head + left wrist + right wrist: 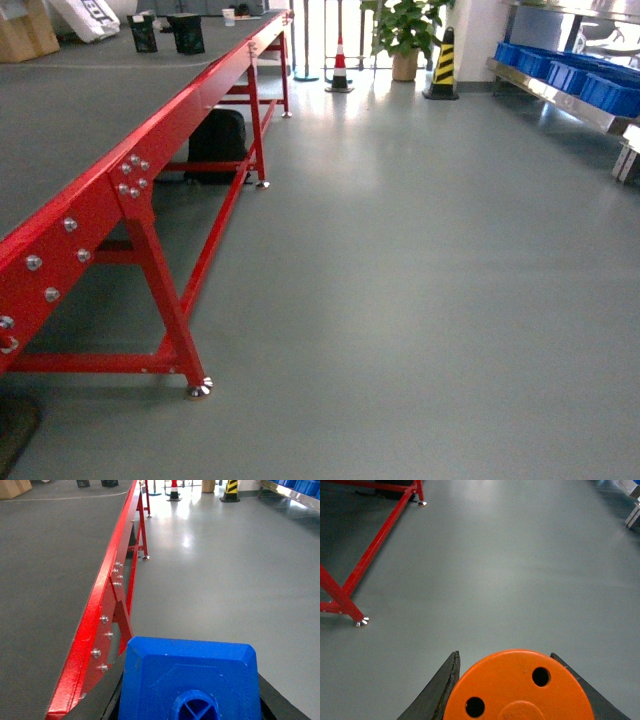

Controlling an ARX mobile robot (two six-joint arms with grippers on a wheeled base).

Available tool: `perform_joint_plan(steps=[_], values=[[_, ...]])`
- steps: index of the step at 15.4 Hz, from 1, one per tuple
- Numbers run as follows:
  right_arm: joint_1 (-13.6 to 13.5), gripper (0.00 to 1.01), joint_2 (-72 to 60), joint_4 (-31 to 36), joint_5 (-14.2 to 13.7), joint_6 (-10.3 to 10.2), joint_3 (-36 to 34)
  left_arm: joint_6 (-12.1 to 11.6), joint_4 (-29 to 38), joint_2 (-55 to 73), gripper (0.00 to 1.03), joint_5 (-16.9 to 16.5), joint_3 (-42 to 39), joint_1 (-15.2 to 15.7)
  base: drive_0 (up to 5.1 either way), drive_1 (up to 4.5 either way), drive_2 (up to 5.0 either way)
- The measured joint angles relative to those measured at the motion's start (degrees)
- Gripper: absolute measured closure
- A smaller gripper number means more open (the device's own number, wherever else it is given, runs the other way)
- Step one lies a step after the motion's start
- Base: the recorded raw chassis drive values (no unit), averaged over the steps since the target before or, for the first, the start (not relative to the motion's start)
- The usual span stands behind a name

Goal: Sort blue parts and orange caps into right shelf containers

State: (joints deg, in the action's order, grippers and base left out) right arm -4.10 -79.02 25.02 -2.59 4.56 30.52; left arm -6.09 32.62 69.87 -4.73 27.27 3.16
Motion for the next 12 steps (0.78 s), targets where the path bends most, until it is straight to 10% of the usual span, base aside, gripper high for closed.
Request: perform_joint_plan(steps=[12], values=[[0.02, 0.58, 0.00, 0.13, 0.00, 0.02, 0.00, 0.00, 0.09, 0.00, 0.58, -0.02, 0.00, -0.02, 5.0, -2.41, -2.4]])
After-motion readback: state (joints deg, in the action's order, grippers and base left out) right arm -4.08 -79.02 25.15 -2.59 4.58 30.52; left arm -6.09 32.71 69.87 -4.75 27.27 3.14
